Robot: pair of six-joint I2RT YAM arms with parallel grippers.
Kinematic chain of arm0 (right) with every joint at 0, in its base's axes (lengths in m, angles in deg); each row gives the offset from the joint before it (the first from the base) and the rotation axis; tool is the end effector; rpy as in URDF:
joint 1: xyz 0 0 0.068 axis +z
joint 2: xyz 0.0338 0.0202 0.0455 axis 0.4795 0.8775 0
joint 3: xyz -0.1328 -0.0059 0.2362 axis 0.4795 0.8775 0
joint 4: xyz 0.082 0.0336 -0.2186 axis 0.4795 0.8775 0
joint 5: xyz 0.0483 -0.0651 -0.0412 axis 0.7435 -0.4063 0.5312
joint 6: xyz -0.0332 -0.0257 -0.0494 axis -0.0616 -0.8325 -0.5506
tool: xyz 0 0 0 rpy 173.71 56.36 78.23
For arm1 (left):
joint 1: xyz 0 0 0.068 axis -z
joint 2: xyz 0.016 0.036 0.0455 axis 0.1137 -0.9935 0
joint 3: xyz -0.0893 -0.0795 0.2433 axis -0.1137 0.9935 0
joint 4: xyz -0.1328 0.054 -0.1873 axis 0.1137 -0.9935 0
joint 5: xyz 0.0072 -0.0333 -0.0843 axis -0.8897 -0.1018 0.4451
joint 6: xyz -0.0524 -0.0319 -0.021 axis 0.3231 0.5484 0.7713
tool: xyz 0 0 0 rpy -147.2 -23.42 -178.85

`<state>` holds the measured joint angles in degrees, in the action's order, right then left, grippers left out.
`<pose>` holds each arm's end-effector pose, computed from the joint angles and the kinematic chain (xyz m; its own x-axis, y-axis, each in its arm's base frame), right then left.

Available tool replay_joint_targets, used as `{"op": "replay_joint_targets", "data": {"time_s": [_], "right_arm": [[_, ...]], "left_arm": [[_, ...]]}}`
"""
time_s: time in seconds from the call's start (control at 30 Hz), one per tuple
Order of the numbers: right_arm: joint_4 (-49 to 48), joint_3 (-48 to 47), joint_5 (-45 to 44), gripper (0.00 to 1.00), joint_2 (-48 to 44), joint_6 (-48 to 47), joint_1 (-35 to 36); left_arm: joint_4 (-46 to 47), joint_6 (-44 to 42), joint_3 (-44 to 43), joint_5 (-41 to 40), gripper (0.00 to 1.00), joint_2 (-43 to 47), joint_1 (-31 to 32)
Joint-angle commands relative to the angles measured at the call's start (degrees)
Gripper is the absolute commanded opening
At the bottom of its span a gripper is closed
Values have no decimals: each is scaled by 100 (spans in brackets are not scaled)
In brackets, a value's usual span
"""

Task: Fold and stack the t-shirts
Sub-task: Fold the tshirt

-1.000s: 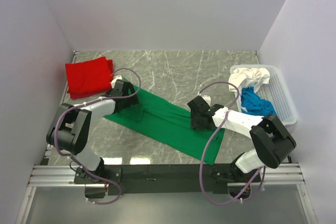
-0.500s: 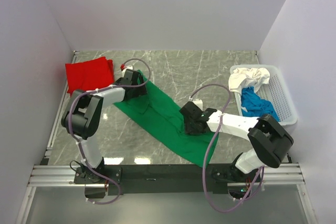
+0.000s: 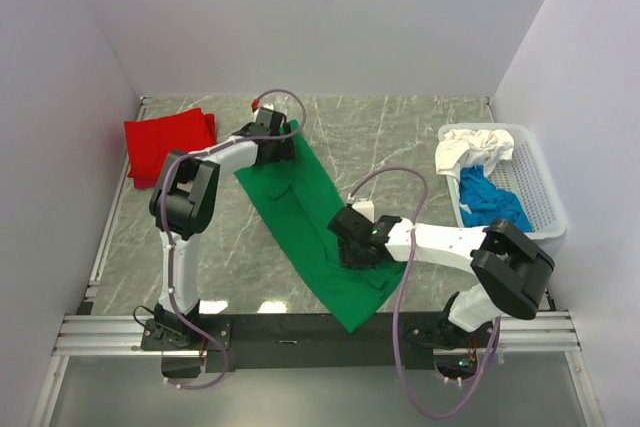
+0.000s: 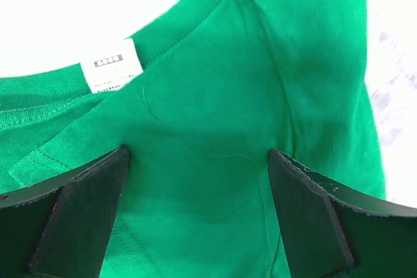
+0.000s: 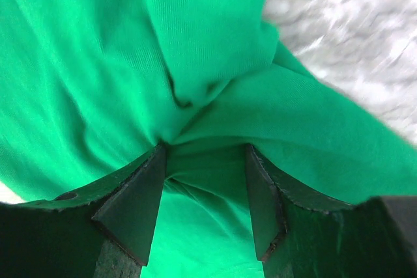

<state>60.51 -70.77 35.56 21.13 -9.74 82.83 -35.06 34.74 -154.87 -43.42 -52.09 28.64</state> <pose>0.1541 0.1926 0.1610 -0.9062 -0.0844 -0.4144 -0.1361 0.9860 0.0968 0.4154 -0.1566 0.1662 -0.7206 -0.2175 -0.6583 -0.1360 0.9754 -0.1734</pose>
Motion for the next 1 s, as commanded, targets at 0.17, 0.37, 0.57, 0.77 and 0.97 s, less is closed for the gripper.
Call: {"op": "replay_joint_targets", "data": {"time_s": [0.17, 0.37, 0.57, 0.77, 0.97], "right_arm": [[552, -5, 398, 59, -622, 572, 533], [1131, -49, 20, 59, -1395, 880, 753], [1448, -66, -182, 58, -1626, 1221, 1191], [1457, -198, -261, 54, -1240, 1565, 1789], [1509, -330, -296, 48, -669, 1635, 1930]], "left_arm": [[-557, -124, -1466, 207, 93, -1075, 13], [-399, -177, -1985, 225, 93, -760, 74], [-443, -247, -1759, 128, 94, -74, 223], [-390, -98, -1195, 427, 94, 76, 259], [-329, -45, -993, 620, 94, -179, 276]]}}
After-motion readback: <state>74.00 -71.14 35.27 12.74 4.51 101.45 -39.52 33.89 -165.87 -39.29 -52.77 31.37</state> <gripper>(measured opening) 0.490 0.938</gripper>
